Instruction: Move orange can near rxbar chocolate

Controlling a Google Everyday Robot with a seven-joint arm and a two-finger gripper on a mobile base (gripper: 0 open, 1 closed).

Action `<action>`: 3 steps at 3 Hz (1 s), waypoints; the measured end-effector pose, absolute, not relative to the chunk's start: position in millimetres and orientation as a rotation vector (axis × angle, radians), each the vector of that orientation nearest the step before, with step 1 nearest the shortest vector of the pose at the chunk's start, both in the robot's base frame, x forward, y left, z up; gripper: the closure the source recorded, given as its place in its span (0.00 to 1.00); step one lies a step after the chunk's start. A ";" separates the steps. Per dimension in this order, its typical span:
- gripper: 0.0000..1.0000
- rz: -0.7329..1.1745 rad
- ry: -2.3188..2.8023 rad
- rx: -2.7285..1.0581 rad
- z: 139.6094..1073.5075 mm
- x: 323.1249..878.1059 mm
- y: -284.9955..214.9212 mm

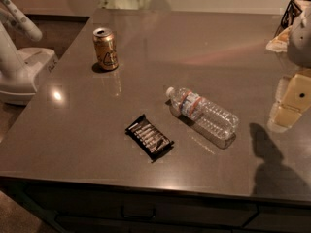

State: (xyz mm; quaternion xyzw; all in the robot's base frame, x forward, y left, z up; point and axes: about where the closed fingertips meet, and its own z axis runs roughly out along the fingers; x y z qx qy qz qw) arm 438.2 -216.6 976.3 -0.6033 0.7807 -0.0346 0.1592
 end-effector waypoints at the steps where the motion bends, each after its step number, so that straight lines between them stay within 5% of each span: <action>1: 0.00 -0.099 2.231 -1.724 976.4 438.2 -216.6; 3: 0.00 -0.039 2.177 -1.620 992.3 501.9 -189.4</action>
Offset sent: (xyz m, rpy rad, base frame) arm 0.0503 0.0072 0.0062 0.0873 -0.0123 -0.0596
